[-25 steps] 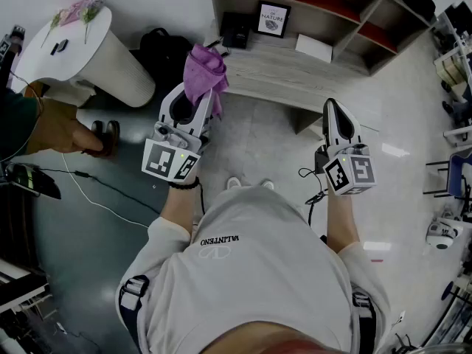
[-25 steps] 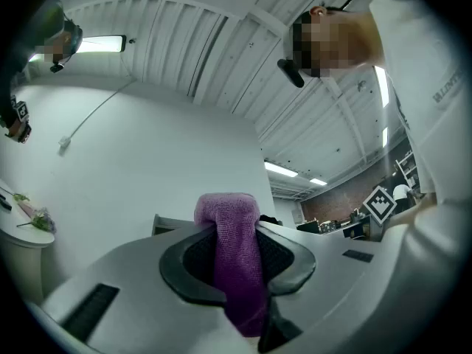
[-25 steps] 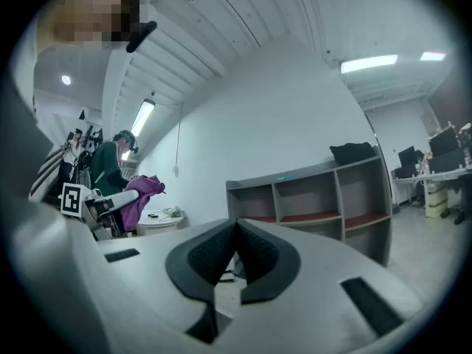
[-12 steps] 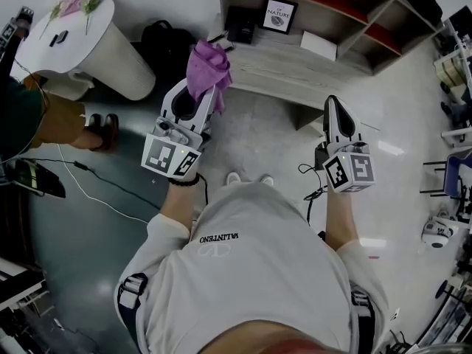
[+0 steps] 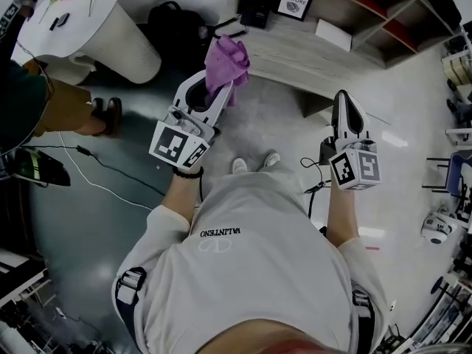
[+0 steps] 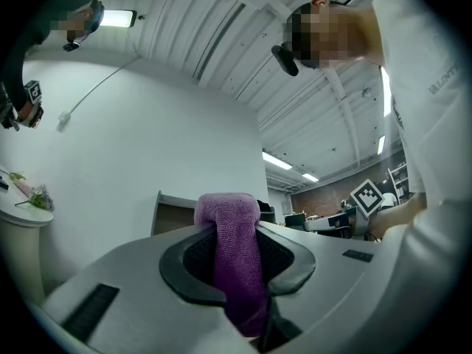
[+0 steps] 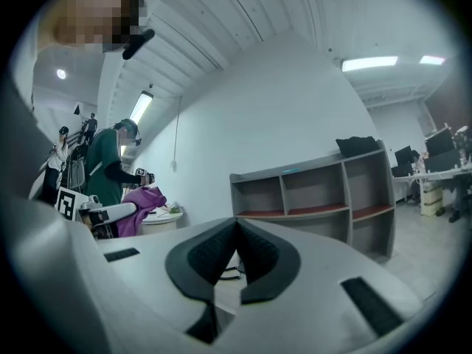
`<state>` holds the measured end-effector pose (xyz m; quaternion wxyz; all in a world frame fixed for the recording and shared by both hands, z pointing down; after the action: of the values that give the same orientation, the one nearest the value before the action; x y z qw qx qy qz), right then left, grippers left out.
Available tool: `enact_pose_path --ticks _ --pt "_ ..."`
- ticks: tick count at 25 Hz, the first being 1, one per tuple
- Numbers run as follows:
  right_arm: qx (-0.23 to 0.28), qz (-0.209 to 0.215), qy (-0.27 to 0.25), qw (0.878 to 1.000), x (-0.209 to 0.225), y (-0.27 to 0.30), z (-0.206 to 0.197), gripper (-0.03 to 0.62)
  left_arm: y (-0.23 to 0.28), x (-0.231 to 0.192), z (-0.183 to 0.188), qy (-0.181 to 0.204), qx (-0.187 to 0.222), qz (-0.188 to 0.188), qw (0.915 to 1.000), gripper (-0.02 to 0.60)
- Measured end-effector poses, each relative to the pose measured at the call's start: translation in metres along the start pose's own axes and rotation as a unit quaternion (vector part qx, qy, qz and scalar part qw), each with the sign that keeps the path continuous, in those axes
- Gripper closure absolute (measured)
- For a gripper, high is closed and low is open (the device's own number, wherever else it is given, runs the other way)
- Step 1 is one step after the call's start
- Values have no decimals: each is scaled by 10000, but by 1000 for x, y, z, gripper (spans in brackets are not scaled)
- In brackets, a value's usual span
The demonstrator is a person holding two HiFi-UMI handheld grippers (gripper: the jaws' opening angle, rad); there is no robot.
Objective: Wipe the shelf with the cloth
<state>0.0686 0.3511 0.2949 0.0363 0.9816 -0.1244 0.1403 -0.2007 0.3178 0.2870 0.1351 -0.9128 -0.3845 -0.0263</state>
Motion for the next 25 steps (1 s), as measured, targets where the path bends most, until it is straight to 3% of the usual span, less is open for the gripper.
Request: enact_pose_path --ticks 13,25 --pt "8 96 97 9999 24 30 -1 595 36 -4 -13 28 -100 -62 9999 492" --pt "-39 433 105 9990 76 102 21 595 115 -24 -29 117 -165 131 9997 492"
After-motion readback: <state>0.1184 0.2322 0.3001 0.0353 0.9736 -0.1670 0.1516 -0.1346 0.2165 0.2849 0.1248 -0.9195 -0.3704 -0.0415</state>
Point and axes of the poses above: the fingertips, and each gripper's own axes: y forward along the fingers, x to its right, z out of its top, the point moved 3 cm from there along -y, backward along the fingers, and after that the axes turned 10 degrees about y, right-handed, at the moved point
